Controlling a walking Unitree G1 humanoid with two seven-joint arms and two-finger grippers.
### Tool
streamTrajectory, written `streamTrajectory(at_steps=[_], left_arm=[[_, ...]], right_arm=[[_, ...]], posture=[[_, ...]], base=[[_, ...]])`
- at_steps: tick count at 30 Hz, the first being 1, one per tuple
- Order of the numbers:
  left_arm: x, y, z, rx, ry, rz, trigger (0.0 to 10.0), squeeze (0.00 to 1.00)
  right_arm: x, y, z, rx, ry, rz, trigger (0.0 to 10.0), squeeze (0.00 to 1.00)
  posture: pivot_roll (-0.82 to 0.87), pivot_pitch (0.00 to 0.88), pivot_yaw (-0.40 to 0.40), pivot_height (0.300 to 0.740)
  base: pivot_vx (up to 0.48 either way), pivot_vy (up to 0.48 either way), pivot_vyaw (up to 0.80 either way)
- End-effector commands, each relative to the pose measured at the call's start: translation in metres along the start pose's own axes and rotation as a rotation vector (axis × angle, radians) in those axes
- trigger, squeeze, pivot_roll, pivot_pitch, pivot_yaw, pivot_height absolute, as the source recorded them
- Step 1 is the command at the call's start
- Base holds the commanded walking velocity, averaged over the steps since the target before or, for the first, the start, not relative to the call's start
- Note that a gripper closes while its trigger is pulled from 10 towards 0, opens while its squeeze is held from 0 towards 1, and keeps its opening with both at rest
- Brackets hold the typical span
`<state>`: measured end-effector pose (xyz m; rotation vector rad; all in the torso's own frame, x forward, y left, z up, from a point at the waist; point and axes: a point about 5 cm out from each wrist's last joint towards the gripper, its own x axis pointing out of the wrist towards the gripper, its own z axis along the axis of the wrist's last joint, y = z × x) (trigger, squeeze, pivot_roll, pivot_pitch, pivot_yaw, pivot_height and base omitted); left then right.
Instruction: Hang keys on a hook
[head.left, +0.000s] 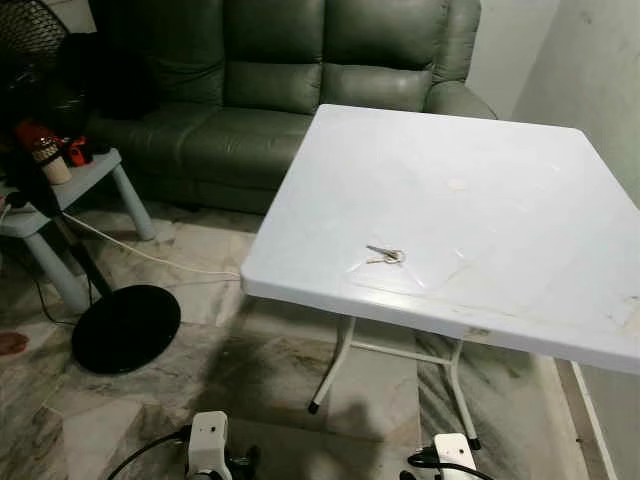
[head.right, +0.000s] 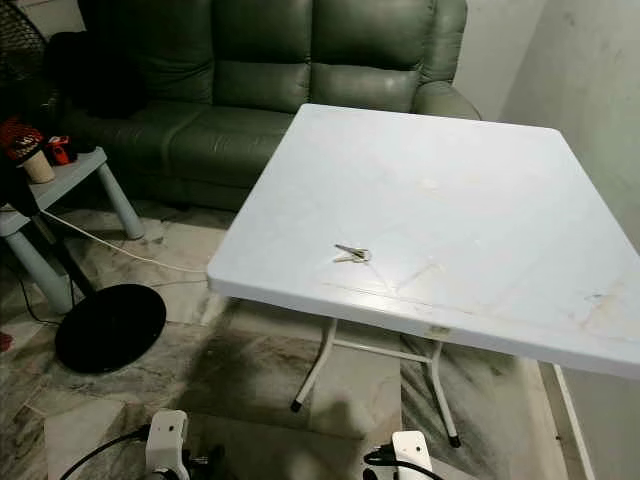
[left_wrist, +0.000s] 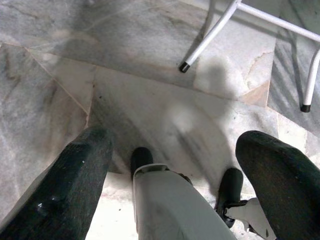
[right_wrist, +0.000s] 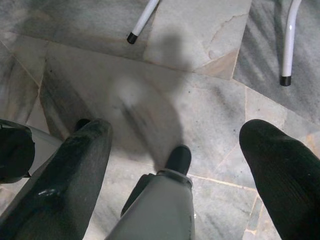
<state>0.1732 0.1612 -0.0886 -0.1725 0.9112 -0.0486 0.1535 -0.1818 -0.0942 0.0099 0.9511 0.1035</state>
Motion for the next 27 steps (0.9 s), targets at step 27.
streamTrajectory(at_steps=[27], left_arm=[[-0.0002,0.0007,-0.0009,0.006,0.006,0.002,10.0,0.00]], right_arm=[[-0.0002,-0.0017,0.0019,-0.016,-0.013,-0.002,10.0,0.00]], posture=[[-0.01,0.000,-0.017,0.740]], base=[[0.000,0.205,0.00]])
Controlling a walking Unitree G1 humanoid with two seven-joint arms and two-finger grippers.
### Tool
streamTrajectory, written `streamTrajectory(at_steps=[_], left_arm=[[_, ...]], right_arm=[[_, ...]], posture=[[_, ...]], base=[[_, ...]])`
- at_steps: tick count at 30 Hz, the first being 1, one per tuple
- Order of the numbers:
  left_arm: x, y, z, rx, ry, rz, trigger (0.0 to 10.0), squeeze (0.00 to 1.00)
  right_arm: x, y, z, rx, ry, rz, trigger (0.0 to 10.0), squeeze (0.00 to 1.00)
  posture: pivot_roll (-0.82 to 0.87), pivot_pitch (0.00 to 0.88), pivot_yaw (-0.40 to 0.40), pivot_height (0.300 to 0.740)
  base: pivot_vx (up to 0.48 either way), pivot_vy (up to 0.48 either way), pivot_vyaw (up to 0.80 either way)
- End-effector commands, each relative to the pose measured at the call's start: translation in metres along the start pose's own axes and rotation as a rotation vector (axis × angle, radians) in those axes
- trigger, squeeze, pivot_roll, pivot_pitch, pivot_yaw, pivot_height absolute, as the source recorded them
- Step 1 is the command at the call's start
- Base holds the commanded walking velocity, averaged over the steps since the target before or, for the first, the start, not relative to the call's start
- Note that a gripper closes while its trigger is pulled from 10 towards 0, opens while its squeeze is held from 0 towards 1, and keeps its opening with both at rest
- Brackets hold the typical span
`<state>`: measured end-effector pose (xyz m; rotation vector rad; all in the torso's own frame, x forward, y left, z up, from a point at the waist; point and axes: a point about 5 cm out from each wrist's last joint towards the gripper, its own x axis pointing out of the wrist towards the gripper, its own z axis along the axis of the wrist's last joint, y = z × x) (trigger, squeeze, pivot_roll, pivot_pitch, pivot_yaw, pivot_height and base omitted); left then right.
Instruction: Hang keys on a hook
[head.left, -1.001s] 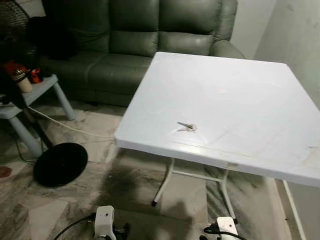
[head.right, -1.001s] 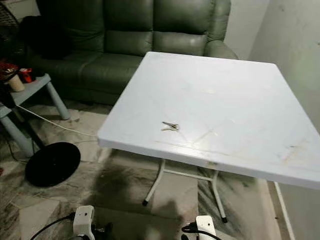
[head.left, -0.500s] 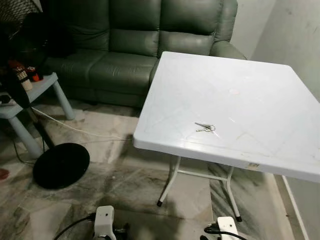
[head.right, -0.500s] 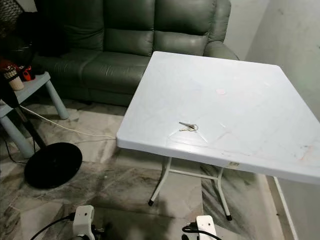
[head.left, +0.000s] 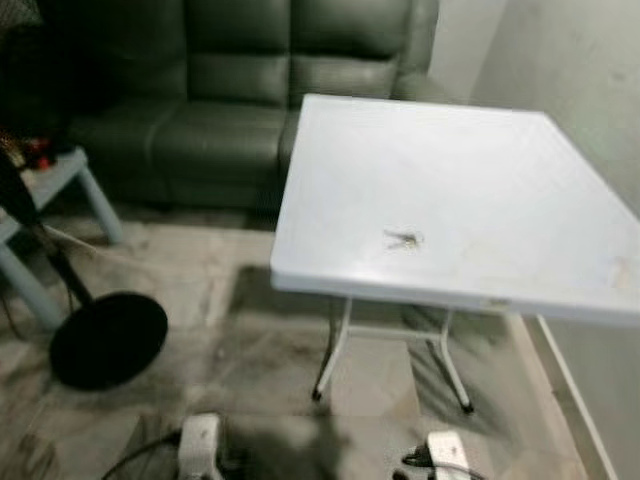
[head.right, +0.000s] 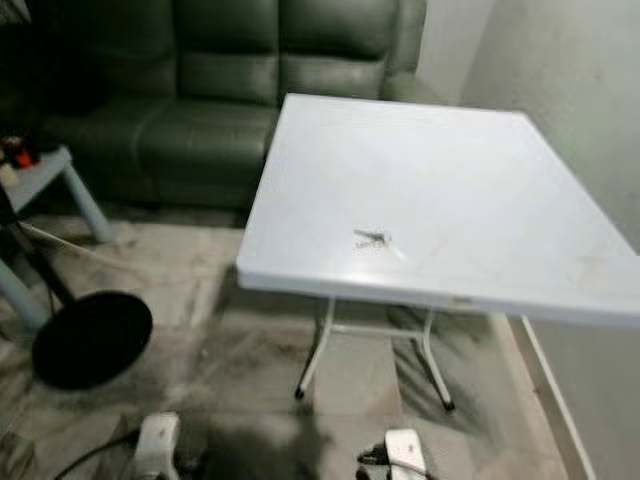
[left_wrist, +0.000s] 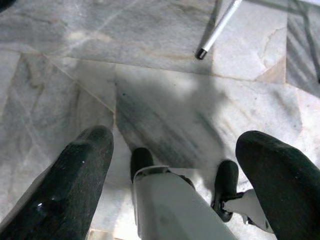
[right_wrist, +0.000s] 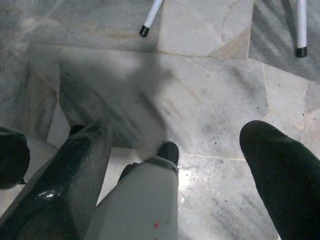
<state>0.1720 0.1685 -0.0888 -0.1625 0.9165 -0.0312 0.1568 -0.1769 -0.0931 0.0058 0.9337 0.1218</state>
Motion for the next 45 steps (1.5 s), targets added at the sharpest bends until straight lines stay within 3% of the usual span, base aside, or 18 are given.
streamTrajectory(at_steps=[1,12,18,21,30,34,39,45], left_arm=[[0.001,-0.007,-0.001,0.005,0.002,-0.017,10.0,0.00],[0.001,-0.007,0.003,0.020,-0.021,-0.025,10.0,0.00],[0.004,-0.005,0.026,0.031,-0.114,-0.042,10.0,0.00],[0.004,-0.004,0.049,0.035,-0.223,-0.064,10.0,0.00],[0.001,-0.011,0.079,0.070,-0.410,-0.130,10.0,0.00],[0.001,-0.012,0.068,0.105,-0.371,-0.132,10.0,0.00],[0.001,-0.001,0.033,0.160,-0.188,-0.032,10.0,0.00],[-0.002,0.007,0.007,0.206,-0.050,0.039,10.0,0.00]], right_arm=[[-0.002,-0.006,-0.002,-0.004,0.004,-0.016,10.0,0.00],[-0.002,-0.007,0.000,-0.011,-0.008,-0.010,10.0,0.00],[-0.001,-0.012,0.015,-0.004,-0.091,-0.007,10.0,0.00],[-0.002,-0.019,0.030,0.003,-0.184,-0.005,10.0,0.00],[-0.007,-0.025,0.057,0.005,-0.378,0.014,10.0,0.00],[-0.007,-0.021,0.049,-0.072,-0.344,0.026,10.0,0.00],[-0.006,-0.023,0.017,-0.099,-0.151,-0.034,10.0,0.00],[-0.010,-0.026,-0.007,-0.125,-0.012,-0.073,10.0,0.00]], posture=[[-0.01,0.000,-0.017,0.740],[-0.01,0.000,-0.018,0.740],[-0.01,0.000,-0.021,0.740],[0.00,0.000,-0.020,0.740],[-0.01,0.032,-0.017,0.740],[-0.01,0.038,-0.017,0.740],[-0.01,0.037,-0.016,0.740],[-0.01,0.033,-0.016,0.740]], base=[[0.000,0.000,0.00],[0.000,0.000,0.00],[0.000,0.000,0.00],[0.000,0.000,0.00],[0.000,0.000,0.00],[0.000,0.000,0.00],[0.000,0.000,0.00],[0.000,0.000,0.00]])
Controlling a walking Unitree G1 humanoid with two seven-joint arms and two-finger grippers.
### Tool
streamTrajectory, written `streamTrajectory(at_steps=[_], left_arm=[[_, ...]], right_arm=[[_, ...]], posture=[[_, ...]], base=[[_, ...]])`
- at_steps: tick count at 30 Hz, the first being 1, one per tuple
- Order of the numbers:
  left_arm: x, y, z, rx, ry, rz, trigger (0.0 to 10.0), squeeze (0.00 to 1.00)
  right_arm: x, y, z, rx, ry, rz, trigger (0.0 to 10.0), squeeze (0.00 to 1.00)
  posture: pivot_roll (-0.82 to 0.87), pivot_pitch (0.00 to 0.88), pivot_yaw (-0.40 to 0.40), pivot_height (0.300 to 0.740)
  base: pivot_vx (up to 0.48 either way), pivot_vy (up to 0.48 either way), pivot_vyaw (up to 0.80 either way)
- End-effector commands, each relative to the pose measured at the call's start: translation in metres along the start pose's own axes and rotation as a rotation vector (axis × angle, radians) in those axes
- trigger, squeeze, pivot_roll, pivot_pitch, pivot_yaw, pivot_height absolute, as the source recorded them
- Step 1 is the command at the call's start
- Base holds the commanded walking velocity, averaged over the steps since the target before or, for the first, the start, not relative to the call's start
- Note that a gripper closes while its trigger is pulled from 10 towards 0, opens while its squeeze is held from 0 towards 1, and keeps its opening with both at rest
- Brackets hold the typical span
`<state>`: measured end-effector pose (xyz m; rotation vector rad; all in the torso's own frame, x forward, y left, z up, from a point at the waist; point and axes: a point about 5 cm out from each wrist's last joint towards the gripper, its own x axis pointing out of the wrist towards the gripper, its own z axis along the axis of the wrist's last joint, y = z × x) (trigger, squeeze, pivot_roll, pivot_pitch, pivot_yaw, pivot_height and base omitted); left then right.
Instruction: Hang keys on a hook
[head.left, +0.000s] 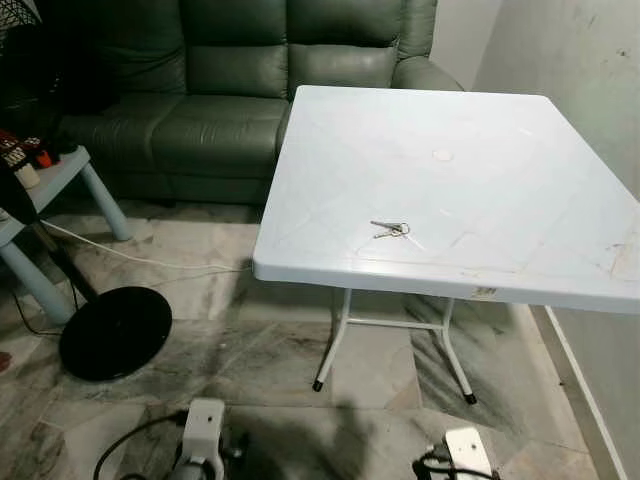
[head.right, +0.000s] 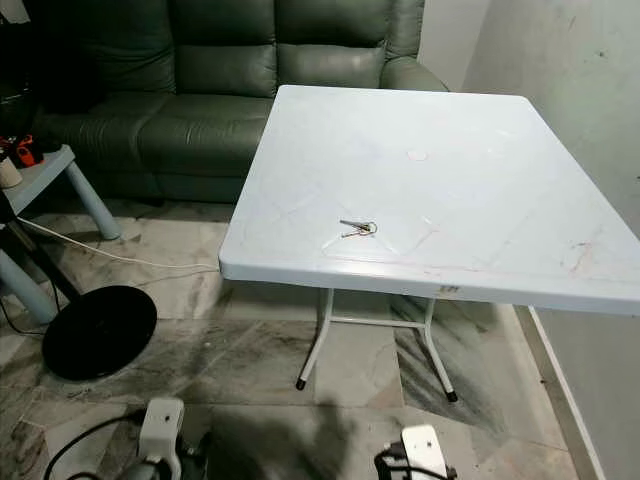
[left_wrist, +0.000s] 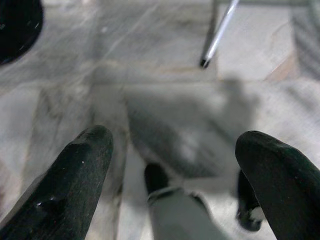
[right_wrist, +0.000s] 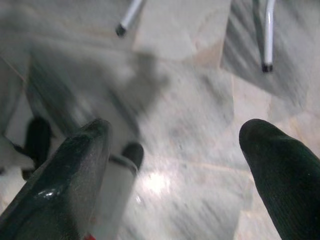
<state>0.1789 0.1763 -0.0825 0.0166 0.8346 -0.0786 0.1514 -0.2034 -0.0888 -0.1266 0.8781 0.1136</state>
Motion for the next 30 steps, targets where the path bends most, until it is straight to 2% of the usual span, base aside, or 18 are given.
streamTrajectory(at_steps=[1,8,9,10,14,17,24,30], left_arm=[[-0.001,0.000,-0.006,0.026,0.041,0.003,10.0,0.00],[-0.001,-0.003,-0.007,0.025,0.061,-0.008,10.0,0.00],[0.001,-0.003,0.000,0.017,0.022,-0.019,10.0,0.00],[0.001,-0.003,0.000,0.017,0.022,-0.019,10.0,0.00],[0.006,-0.004,0.037,-0.053,-0.185,-0.071,10.0,0.00],[0.005,-0.004,0.046,-0.059,-0.243,-0.086,10.0,0.00],[0.004,-0.001,0.047,-0.053,-0.270,-0.101,10.0,0.00],[0.005,-0.002,0.039,-0.043,-0.206,-0.076,10.0,0.00]], right_arm=[[-0.001,0.001,-0.007,-0.019,0.048,-0.007,10.0,0.00],[-0.001,0.003,-0.009,-0.033,0.060,-0.001,10.0,0.00],[-0.001,0.002,-0.005,-0.022,0.035,0.001,10.0,0.00],[-0.001,0.002,-0.005,-0.022,0.035,0.001,10.0,0.00],[0.003,0.001,0.021,0.021,-0.130,0.012,10.0,0.00],[0.004,0.002,0.030,0.022,-0.186,0.024,10.0,0.00],[0.005,0.003,0.039,0.028,-0.236,0.034,10.0,0.00],[0.006,0.005,0.032,0.022,-0.174,0.027,10.0,0.00]], posture=[[-0.01,0.033,-0.016,0.740],[-0.01,0.031,-0.016,0.740],[-0.01,0.033,-0.014,0.740],[-0.01,0.033,-0.014,0.740],[-0.01,0.035,-0.014,0.740],[-0.01,0.035,-0.015,0.740],[-0.02,0.022,-0.011,0.740],[-0.02,0.003,-0.011,0.740]], base=[[0.000,0.000,0.00],[0.000,0.000,0.00],[0.000,0.000,0.00],[0.000,0.000,0.00],[0.000,0.000,0.00],[0.000,0.000,0.00],[0.000,0.000,0.00],[0.000,0.000,0.00]])
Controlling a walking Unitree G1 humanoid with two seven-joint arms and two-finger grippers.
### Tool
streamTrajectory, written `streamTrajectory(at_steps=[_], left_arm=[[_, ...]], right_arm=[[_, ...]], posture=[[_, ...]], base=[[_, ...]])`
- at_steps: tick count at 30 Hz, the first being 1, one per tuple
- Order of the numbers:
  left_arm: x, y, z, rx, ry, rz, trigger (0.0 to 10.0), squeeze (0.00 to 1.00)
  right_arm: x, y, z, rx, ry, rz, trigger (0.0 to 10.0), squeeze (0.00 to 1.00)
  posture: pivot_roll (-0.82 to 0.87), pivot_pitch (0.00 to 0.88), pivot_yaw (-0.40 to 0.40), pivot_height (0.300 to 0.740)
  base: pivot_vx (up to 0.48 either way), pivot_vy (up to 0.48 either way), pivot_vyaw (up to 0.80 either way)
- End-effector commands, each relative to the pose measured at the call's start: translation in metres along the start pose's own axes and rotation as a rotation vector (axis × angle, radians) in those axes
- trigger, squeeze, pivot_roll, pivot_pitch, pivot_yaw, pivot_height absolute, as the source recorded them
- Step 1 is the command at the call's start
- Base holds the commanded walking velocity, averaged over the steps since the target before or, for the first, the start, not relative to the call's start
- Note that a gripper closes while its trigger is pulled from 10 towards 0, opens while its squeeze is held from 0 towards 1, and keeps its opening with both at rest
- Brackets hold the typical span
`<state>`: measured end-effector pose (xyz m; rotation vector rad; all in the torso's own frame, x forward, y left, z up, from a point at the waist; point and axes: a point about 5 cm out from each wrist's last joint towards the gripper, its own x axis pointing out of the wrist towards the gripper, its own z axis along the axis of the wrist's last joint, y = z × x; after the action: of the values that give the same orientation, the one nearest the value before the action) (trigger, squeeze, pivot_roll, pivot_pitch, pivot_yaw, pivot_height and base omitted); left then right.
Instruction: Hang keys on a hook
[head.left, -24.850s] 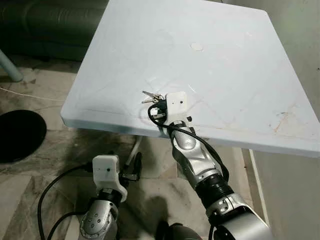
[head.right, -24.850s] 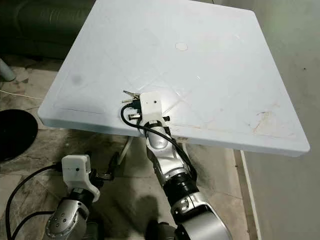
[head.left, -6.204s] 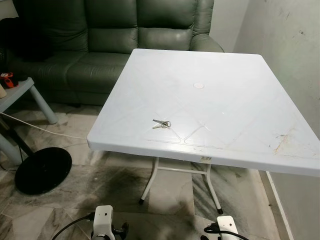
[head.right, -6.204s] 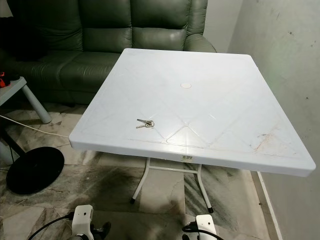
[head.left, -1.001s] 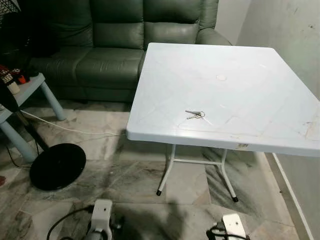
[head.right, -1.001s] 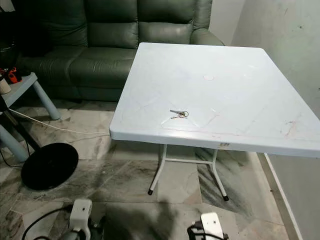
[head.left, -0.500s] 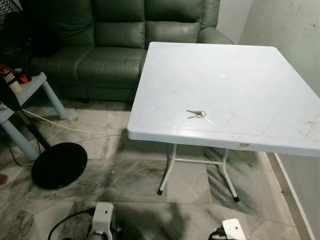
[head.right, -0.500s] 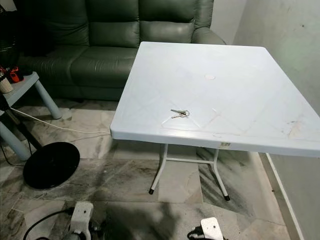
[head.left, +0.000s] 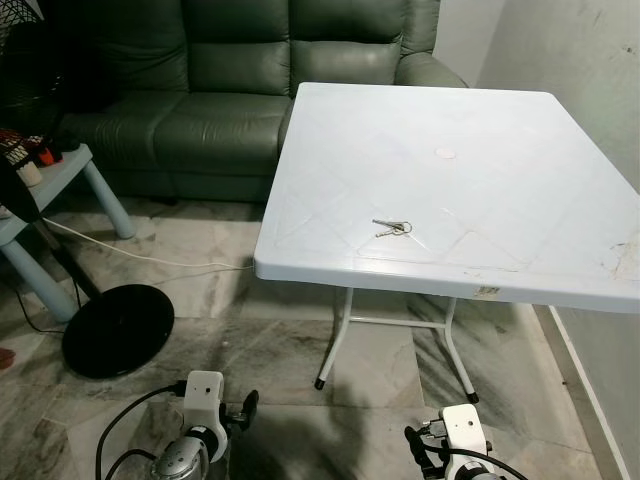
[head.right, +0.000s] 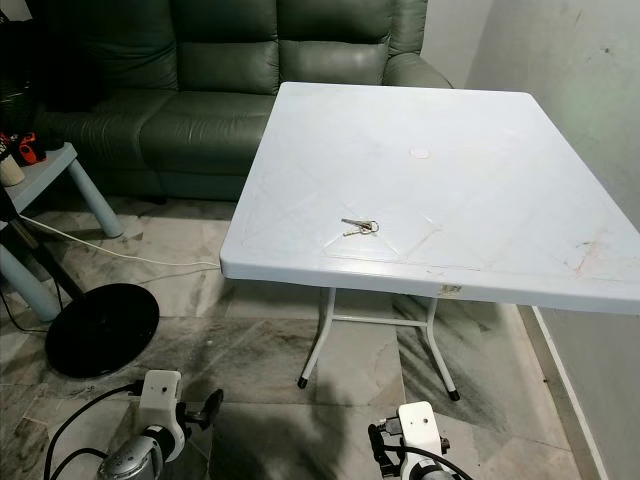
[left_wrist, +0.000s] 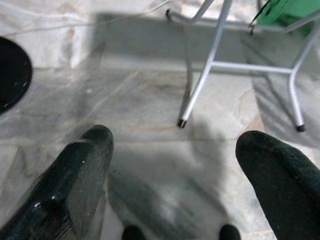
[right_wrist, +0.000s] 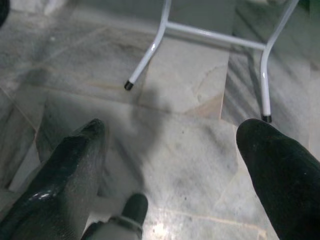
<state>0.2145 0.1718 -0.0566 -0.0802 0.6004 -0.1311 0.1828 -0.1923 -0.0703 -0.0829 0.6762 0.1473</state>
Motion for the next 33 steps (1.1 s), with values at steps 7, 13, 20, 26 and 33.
streamTrajectory(at_steps=[7,13,20,26,33], left_arm=[[-0.010,-0.001,-0.034,0.071,0.227,0.035,10.0,0.00],[-0.009,-0.011,-0.041,-0.041,0.272,0.048,10.0,0.00],[-0.009,-0.021,-0.045,0.017,0.307,0.003,10.0,0.00],[-0.013,-0.006,-0.047,0.002,0.322,0.044,10.0,0.00],[-0.016,-0.005,-0.052,-0.010,0.336,0.050,10.0,0.00]], right_arm=[[-0.016,-0.004,-0.042,0.010,0.260,-0.071,10.0,0.00],[-0.016,0.000,-0.046,0.025,0.288,-0.066,10.0,0.00],[-0.010,0.010,-0.039,0.042,0.273,-0.048,10.0,0.00],[-0.011,0.011,-0.041,0.041,0.281,-0.049,10.0,0.00],[-0.014,0.009,-0.045,0.045,0.296,-0.057,10.0,0.00]], posture=[[-0.03,0.000,-0.008,0.740],[-0.02,0.000,-0.001,0.740],[-0.03,0.000,0.013,0.740],[-0.04,0.000,0.020,0.740],[-0.04,0.000,0.021,0.740]], base=[[0.000,0.000,0.00],[0.000,0.000,0.00],[0.000,0.000,0.00],[0.000,0.000,0.00],[0.000,0.000,0.00]])
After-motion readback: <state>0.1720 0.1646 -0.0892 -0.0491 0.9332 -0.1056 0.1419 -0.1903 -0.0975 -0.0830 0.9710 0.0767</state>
